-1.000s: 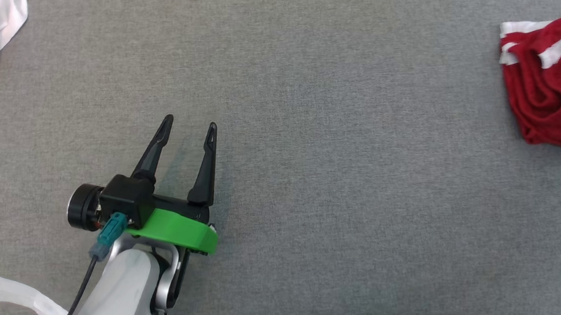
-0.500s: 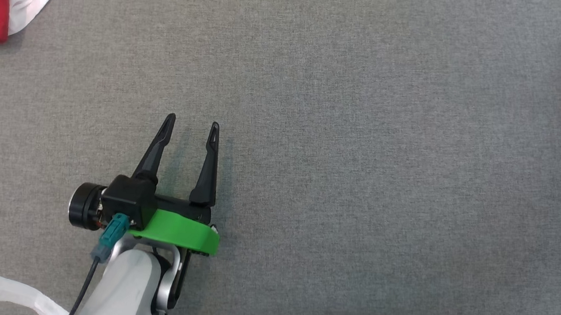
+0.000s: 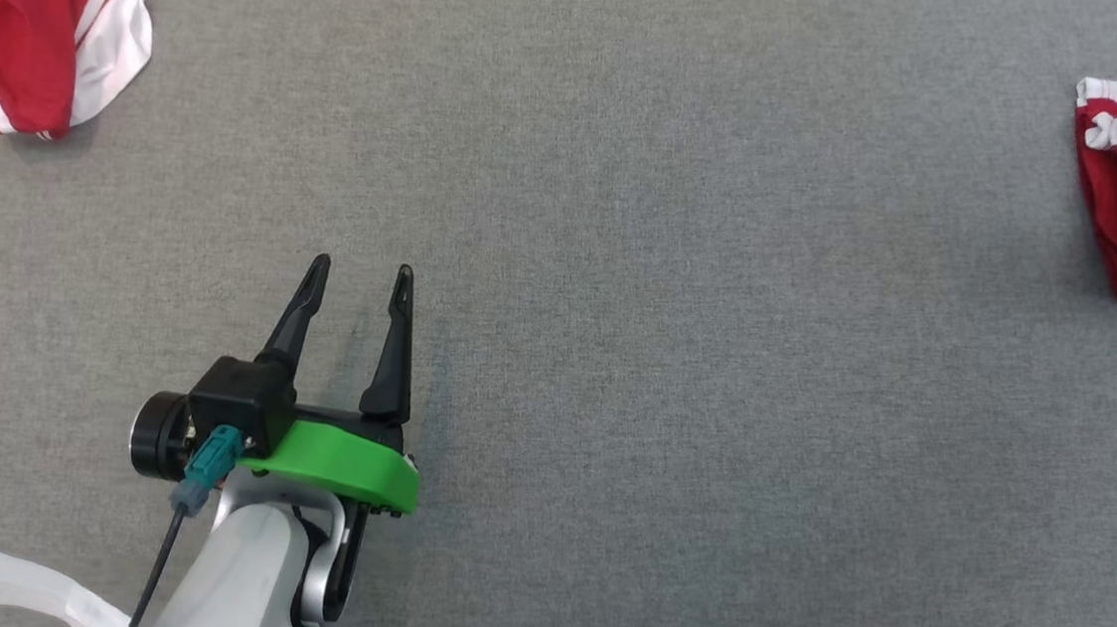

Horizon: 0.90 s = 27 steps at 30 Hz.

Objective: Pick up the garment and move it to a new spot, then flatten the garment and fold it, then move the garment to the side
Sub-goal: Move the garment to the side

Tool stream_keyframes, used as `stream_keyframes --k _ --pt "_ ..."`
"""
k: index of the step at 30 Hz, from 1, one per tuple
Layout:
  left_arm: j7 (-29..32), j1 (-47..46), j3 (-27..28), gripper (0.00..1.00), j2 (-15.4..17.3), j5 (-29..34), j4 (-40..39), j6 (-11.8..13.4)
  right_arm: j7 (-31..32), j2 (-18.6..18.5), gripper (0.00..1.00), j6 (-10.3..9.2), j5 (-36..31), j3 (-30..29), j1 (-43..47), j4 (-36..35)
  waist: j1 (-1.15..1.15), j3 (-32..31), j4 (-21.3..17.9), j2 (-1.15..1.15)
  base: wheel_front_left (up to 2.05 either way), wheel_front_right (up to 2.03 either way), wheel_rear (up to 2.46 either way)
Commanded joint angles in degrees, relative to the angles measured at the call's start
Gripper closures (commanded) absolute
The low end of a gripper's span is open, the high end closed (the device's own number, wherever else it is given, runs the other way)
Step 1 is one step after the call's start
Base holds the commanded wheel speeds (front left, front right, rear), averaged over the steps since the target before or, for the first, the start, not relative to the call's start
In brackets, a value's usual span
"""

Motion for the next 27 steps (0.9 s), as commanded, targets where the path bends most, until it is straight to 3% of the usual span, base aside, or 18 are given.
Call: stream_keyframes --k 1,11,19,27 --pt "-0.2 0.1 0.7 0.0 0.0 -0.6 0.7 -0.2 -0.9 0.8 0.0 -0.07 0.8 0.7 1.7 -0.7 0.0 -3.9 0.1 0.0 0.0 0.0 0.0" --pt "-0.2 2.0 5.2 0.0 -1.3 -0.1 5.1 -0.3 -2.8 7.4 0.0 -0.07 9.0 5.2 12.6 -11.1 0.0 -12.1 2.2 0.0 0.0 0.0 0.0" --pt "-0.2 5.5 7.0 0.0 -2.0 0.8 7.4 -0.8 -2.8 14.1 0.0 -0.07 9.4 3.3 31.9 -32.0 0.0 -17.7 4.4 0.0 0.0 0.0 0.0" --pt "-0.2 8.8 7.4 0.0 -2.3 1.3 6.3 -1.1 -2.8 19.3 0.0 -0.07 7.3 0.2 48.3 -46.9 0.0 -19.4 5.4 0.0 0.0 0.0 0.0"
